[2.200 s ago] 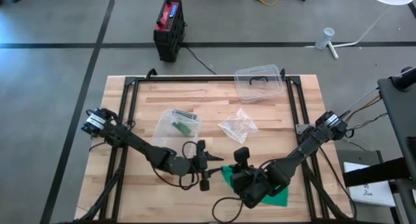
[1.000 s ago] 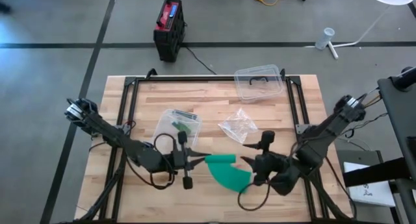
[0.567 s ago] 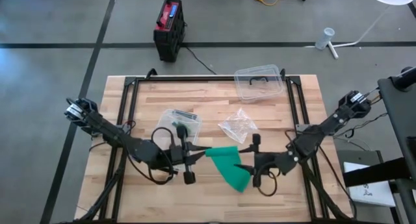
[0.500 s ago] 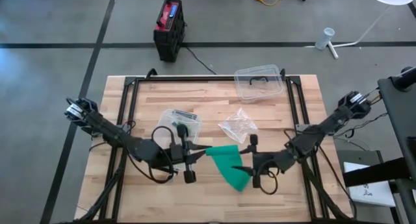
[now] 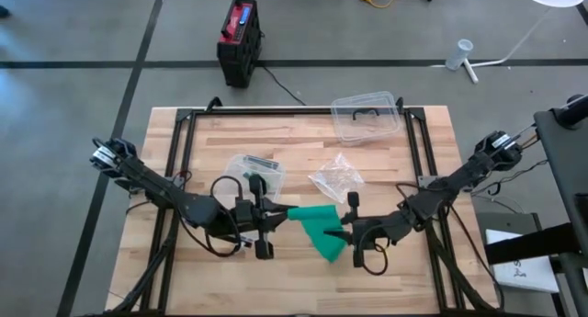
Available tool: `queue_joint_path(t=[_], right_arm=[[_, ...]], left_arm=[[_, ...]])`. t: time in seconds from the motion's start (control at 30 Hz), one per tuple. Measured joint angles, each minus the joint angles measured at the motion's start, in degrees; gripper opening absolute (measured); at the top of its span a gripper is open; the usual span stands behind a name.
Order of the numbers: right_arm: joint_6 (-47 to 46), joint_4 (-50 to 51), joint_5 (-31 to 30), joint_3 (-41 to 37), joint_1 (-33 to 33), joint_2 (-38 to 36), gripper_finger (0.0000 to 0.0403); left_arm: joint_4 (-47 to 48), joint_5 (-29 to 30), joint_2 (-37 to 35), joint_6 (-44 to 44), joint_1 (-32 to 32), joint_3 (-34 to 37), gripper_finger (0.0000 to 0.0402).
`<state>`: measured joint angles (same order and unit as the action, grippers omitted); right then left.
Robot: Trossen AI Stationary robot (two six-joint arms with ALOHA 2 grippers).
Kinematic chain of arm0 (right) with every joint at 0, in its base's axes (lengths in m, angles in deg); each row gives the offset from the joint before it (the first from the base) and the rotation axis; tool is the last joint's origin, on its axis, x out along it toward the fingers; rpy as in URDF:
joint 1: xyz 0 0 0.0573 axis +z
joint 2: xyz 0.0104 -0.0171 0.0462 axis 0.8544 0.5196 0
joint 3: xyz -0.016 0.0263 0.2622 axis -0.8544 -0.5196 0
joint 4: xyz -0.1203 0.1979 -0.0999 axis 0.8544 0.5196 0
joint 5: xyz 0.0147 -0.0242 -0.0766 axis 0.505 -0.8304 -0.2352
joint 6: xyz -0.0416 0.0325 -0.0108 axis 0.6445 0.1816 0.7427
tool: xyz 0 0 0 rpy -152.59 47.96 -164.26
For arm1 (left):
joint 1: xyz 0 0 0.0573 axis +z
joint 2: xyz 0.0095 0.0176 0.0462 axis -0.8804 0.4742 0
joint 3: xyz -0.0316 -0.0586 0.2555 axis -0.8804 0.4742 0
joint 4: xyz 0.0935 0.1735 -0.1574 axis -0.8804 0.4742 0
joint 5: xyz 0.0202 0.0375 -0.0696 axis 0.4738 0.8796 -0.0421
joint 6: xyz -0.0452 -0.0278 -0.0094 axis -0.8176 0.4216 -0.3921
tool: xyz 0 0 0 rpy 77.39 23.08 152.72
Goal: Roll bandage
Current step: Roll the blue bandage
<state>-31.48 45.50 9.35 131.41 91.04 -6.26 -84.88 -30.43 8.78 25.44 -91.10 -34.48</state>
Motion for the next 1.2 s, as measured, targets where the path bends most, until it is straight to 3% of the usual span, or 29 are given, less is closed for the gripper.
queue_joint_path(t=[0.07, 0.33, 0.53, 0.83, 1.2], right_arm=[[0.0, 0.0, 1.3, 0.0, 0.0, 0.0, 0.001], [-3.9, -0.1, 10.6, 0.0, 0.0, 0.0, 0.0002], [-7.6, 1.2, 17.6, 2.7, 0.9, -0.4, 0.0002], [-7.3, 13.9, 18.2, 16.0, 3.4, -0.4, 0.0001], [-6.8, 16.3, 16.6, 23.8, 3.5, -0.4, 0.0002]], left_arm=[[-0.1, 0.6, -0.3, -0.1, 0.1, 0.0, 0.0008], [1.3, 11.1, -0.7, -0.2, 2.0, 0.0, 0.0008], [5.8, 14.0, -0.7, -2.0, 3.3, 0.2, 0.0008], [13.3, 14.0, -0.7, -3.3, 3.6, 0.3, 0.0004], [23.1, 14.0, -0.5, -6.1, 3.6, 0.7, 0.0003]])
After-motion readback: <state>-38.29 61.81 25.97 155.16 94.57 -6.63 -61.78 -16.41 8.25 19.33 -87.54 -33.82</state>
